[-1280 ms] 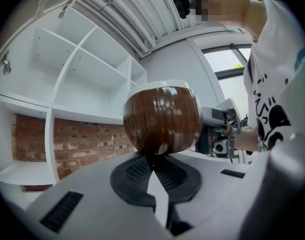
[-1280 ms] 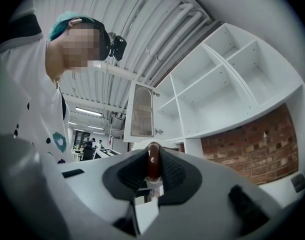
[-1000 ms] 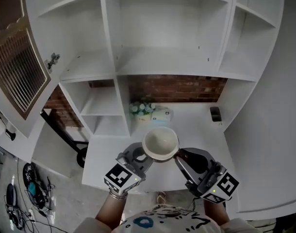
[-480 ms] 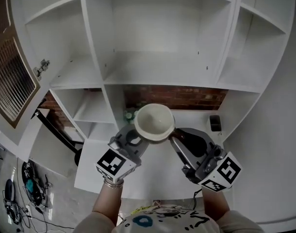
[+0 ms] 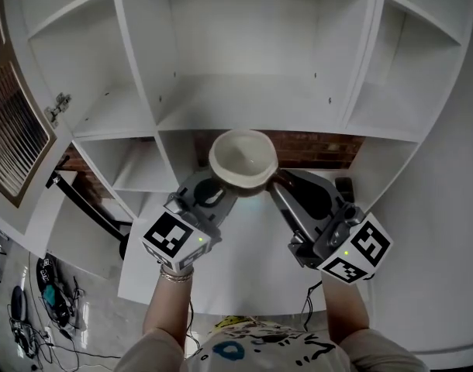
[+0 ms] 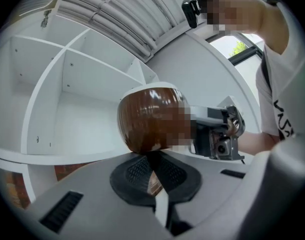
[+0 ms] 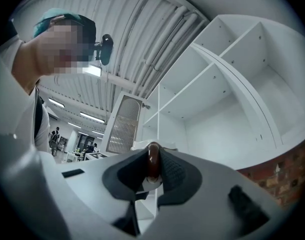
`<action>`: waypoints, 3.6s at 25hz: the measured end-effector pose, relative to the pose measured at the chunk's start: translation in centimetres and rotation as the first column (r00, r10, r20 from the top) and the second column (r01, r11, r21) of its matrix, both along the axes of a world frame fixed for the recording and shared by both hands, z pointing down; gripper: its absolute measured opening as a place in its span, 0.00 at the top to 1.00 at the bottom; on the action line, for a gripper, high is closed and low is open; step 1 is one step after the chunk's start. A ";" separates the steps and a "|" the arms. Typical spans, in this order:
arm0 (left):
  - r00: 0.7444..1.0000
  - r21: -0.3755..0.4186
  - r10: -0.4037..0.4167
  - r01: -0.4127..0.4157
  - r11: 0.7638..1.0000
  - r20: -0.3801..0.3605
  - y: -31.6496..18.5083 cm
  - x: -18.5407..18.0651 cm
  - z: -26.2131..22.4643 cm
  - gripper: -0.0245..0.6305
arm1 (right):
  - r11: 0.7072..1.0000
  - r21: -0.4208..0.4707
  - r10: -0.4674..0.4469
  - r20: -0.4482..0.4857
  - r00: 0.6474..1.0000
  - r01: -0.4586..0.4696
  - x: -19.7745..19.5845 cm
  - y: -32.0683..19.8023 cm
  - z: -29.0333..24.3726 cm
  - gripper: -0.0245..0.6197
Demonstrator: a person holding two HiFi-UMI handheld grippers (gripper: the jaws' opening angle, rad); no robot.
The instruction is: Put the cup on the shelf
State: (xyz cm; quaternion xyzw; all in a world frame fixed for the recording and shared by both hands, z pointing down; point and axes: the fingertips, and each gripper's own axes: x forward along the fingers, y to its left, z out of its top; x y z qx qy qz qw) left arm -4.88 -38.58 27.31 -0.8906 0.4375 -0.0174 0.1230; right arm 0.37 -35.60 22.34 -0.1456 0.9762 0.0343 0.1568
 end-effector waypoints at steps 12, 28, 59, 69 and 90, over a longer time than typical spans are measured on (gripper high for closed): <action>0.999 -0.005 0.029 -0.029 1.000 -0.039 -4.0 -2.3 -3.0 0.94 | 0.996 0.019 0.092 0.035 0.995 -0.093 -2.4 -3.3 -2.5 0.86; 0.997 -0.110 0.003 0.005 0.994 0.076 -8.9 -3.5 -3.7 0.94 | 0.977 -0.028 0.212 0.076 0.974 -0.211 -3.4 -9.4 -3.7 0.86; 0.998 -0.146 -0.022 0.014 0.989 -0.052 -7.9 -7.2 -0.6 0.94 | 0.907 -0.046 0.411 -0.116 0.904 -0.419 -5.6 -16.0 -1.3 0.86; 0.998 -0.169 0.017 -0.028 0.985 -0.065 -7.5 -6.2 0.5 0.94 | 0.904 -0.058 0.411 -0.158 0.898 -0.424 -5.9 -16.2 -1.0 0.86; 0.994 -0.215 0.010 -0.034 0.976 -0.109 -5.7 -5.5 2.7 0.94 | 0.884 -0.087 0.447 -0.129 0.885 -0.459 -3.7 -15.1 -0.1 0.86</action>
